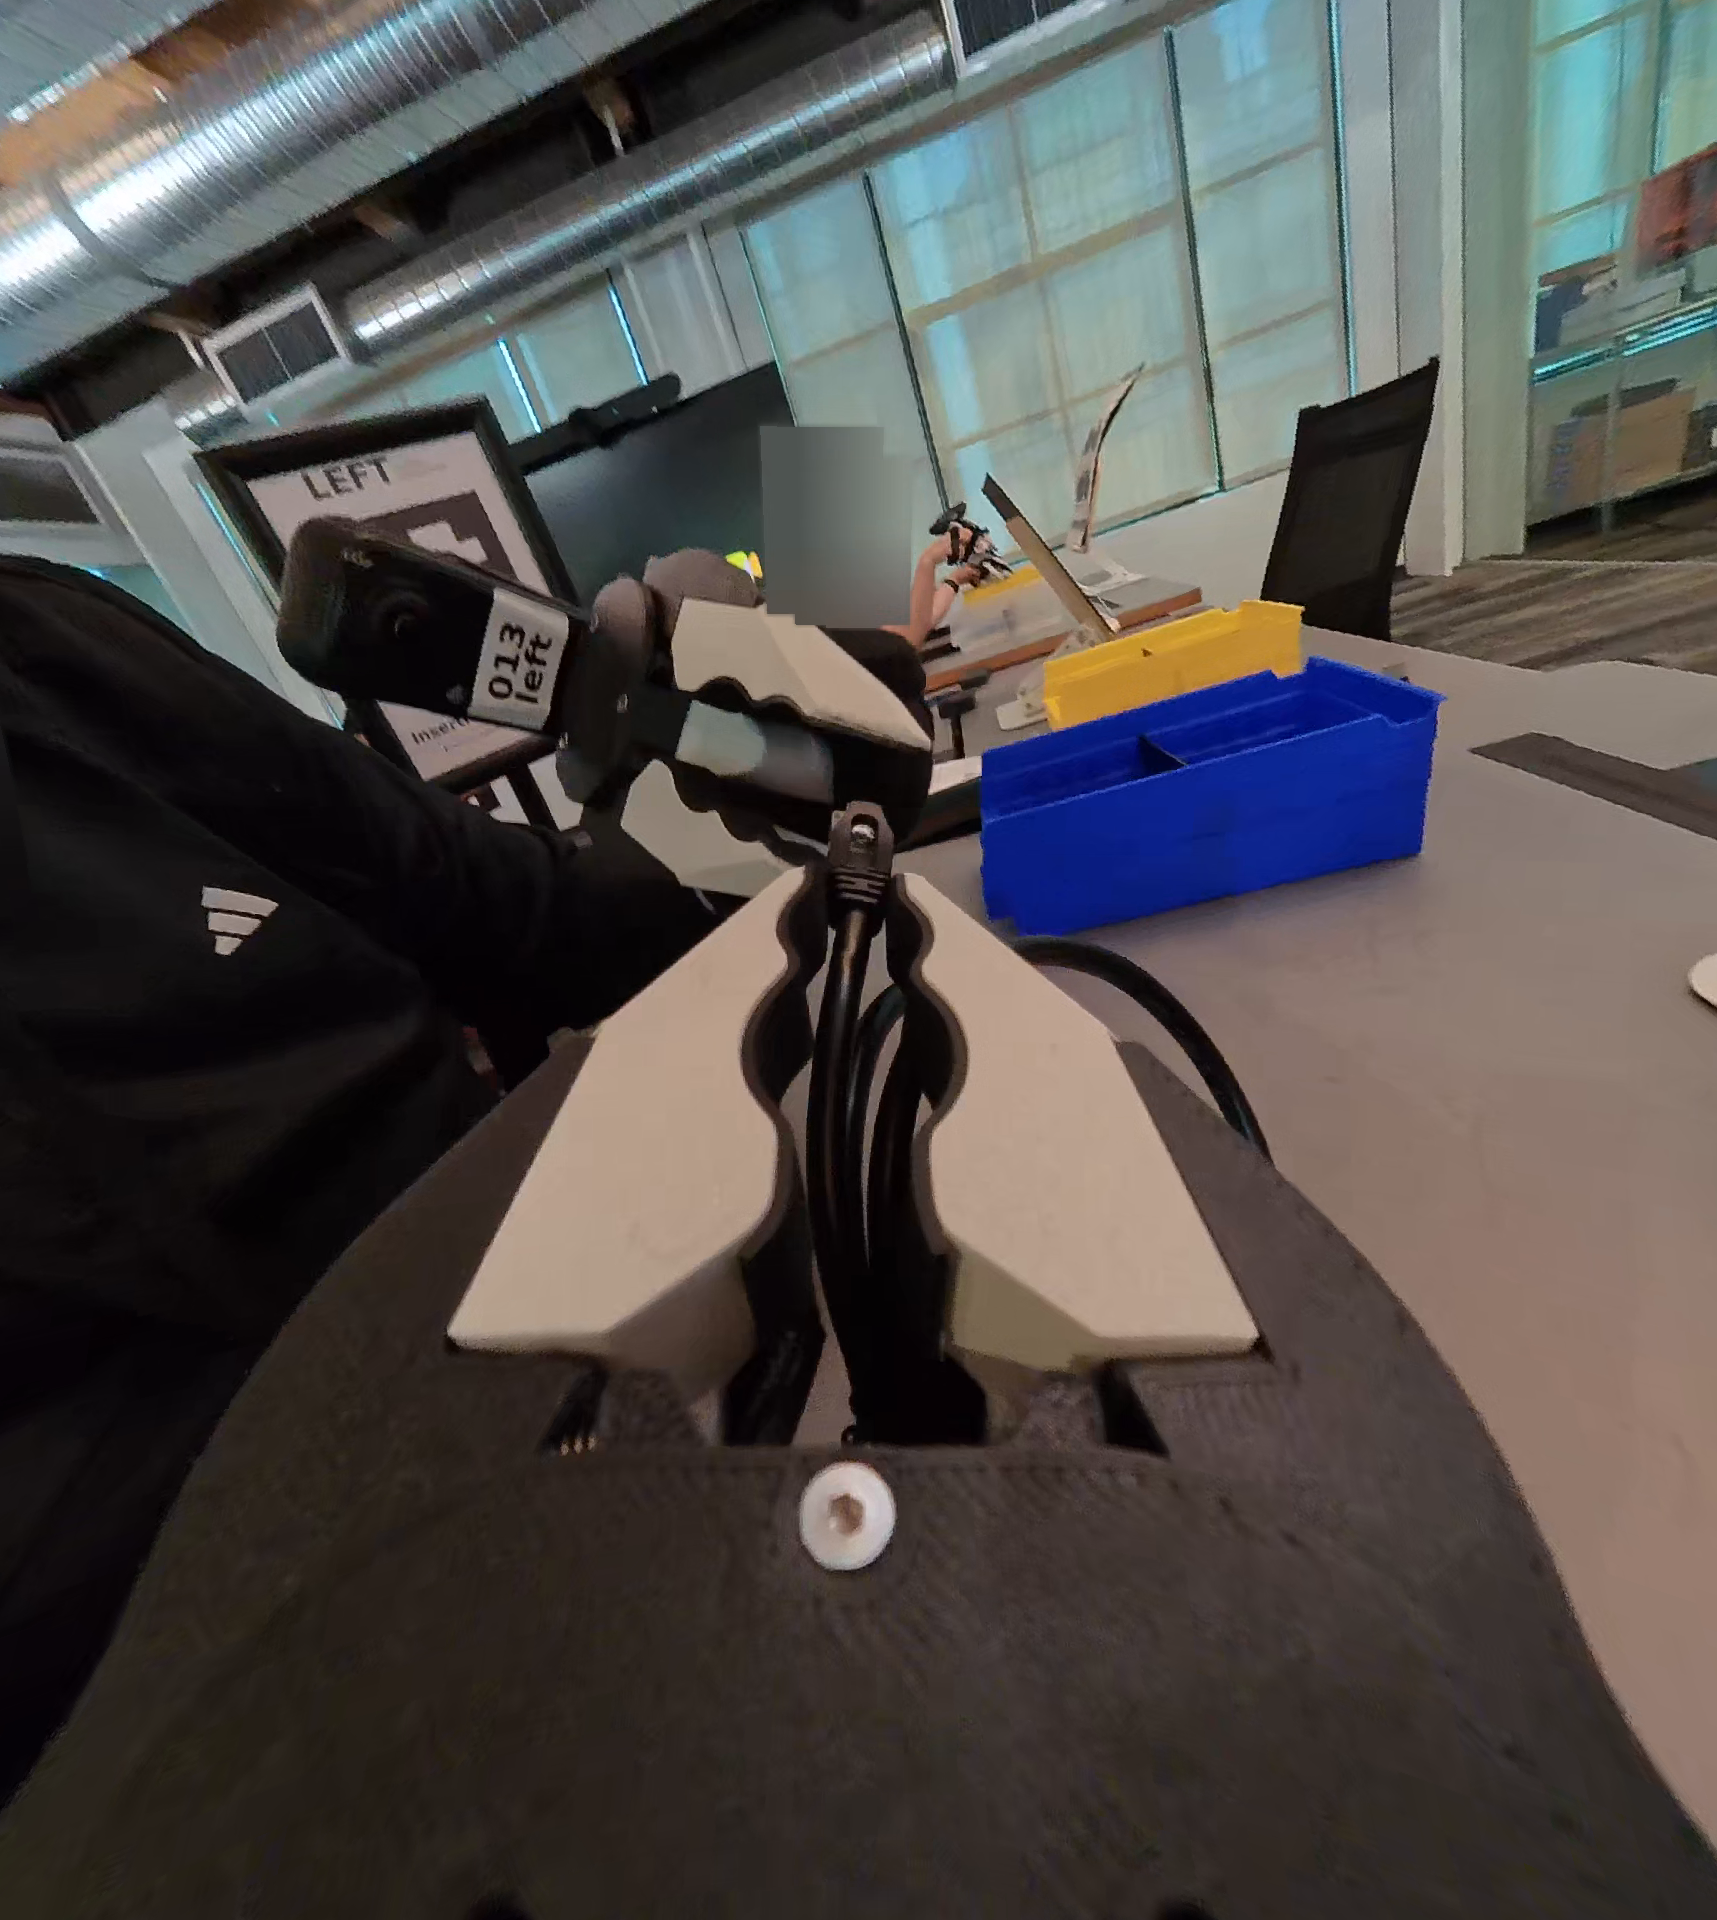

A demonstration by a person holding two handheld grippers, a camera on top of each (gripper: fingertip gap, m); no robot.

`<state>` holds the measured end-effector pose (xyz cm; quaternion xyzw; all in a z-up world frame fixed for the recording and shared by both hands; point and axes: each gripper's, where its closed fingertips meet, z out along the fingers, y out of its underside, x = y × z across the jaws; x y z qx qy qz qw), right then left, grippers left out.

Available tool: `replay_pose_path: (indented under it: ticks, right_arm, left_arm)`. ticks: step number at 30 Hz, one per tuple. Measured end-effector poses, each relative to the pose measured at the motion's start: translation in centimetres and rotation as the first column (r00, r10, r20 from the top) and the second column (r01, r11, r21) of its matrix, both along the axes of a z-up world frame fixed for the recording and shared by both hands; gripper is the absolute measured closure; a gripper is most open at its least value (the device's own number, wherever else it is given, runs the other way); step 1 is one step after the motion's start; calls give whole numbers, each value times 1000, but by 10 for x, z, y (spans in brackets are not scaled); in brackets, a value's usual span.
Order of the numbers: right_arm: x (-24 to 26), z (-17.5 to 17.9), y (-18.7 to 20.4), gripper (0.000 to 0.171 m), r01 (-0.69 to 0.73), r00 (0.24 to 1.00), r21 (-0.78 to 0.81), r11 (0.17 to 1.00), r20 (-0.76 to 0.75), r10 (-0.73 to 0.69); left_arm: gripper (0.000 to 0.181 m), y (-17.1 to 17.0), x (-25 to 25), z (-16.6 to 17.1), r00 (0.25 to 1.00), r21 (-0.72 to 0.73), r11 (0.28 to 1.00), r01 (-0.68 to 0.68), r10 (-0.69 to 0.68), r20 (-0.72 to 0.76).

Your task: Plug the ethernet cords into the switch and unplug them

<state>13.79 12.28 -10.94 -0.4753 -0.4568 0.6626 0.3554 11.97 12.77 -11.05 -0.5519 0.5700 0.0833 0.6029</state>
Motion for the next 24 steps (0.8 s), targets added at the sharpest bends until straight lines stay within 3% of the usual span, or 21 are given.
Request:
replay_pose_path:
  ticks: [5, 7, 9, 13, 20, 24]
  right_arm:
    - [-2, -3, 1, 162, 15, 998, 49, 999, 52, -17]
    - [-2, -8, 3, 162, 38, 995, 84, 996, 89, -45]
    - [0, -16, 4, 162, 60, 989, 111, 992, 127, -74]
    - [2, -28, 5, 162, 74, 983, 130, 989, 157, -94]
    - [-4, -43, 6, 162, 76, 981, 133, 988, 169, -98]
    - [-6, -49, 5, 162, 74, 978, 140, 987, 183, -100]
  left_arm:
    - [155, 2, 0, -8, 993, 17, 1000, -6, 8, -115]
    - [155, 7, -10, -22, 989, -52, 998, -22, 14, -150]
    - [146, 14, -33, -47, 982, -214, 974, -77, 37, -186]
    - [130, 12, -81, -114, 956, -497, 840, -218, 81, -283]
    - [99, 12, -123, -198, 907, -698, 581, -420, 232, -352]
    - [106, 8, -118, -220, 921, -789, 477, -388, 244, -305]
